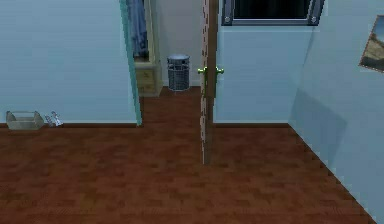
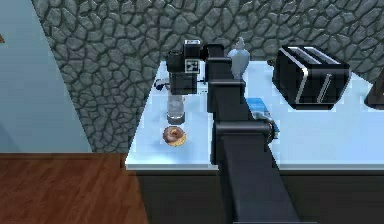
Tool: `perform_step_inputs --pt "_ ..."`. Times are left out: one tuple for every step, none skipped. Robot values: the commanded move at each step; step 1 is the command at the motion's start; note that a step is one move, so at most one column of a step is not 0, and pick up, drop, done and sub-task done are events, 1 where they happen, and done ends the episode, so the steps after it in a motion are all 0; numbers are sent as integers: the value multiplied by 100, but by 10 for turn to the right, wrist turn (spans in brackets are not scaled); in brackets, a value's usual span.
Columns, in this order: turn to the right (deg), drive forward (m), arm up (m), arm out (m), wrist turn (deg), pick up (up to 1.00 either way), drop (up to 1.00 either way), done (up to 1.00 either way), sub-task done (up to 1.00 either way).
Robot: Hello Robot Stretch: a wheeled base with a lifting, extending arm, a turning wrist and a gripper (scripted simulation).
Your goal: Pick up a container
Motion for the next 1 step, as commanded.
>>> perform_step_inputs --pt "0 0 0 0 0 100 0 0 0"
